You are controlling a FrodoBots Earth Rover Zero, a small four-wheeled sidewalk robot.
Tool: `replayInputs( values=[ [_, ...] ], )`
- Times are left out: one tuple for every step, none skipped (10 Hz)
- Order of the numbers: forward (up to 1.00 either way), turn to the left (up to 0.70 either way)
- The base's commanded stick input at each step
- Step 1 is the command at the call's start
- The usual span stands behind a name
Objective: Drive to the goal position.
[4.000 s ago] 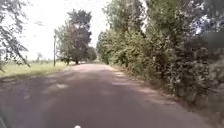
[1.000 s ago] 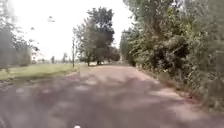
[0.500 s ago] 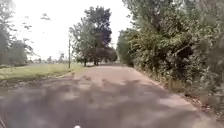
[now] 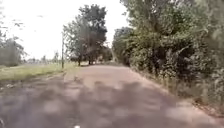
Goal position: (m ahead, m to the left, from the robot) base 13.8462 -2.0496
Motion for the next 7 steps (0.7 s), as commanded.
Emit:
replayInputs(
  values=[
    [1.00, -0.05],
    [1.00, -0.05],
    [1.00, -0.05],
    [1.00, -0.05],
    [1.00, -0.05],
    [1.00, -0.04],
    [1.00, -0.04]
  ],
)
